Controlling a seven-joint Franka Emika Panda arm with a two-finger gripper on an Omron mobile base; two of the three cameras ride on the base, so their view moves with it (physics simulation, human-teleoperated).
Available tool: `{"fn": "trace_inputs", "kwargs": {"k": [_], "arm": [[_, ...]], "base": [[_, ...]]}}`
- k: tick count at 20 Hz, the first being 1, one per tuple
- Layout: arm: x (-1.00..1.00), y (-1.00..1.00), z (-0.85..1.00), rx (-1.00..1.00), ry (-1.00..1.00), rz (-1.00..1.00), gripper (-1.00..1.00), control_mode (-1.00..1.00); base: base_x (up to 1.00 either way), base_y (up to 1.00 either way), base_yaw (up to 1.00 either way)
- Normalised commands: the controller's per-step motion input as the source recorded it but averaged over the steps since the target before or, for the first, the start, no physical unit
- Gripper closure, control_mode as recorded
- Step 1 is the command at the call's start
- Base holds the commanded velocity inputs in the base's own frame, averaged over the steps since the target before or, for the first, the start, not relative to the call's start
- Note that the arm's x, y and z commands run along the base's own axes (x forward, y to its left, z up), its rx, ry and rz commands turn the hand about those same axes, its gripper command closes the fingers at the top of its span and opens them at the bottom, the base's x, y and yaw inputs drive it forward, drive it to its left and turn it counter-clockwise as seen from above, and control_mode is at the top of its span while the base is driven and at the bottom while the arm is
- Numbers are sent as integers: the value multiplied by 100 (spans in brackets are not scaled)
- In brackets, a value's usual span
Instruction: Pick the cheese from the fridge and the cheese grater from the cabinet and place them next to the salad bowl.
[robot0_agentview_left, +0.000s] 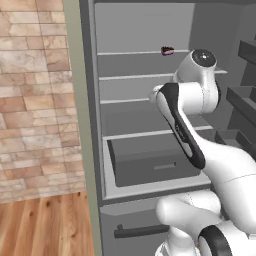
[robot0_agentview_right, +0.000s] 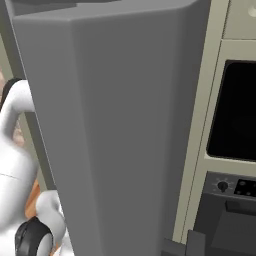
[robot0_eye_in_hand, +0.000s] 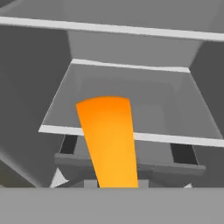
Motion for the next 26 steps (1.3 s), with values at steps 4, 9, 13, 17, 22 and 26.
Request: {"fn": "trace_inputs", "kwargs": {"k": [4,9,13,17,22,26], "arm": [[-59,4,-8,23,0,-13,100,-100],[-54,11,-16,15,0,-15,100,-100],[-61,2,-19,6,1,-12,100,-100],[-39,1,-20,2,11,-8,100,-100],[-2,0,-1,0,1,0,100,-100],[0,0,0,0,0,0,100,100]], "base": [[0,0,0],[0,0,0],[0,0,0],[0,0,0],[0,0,0],[0,0,0]]}}
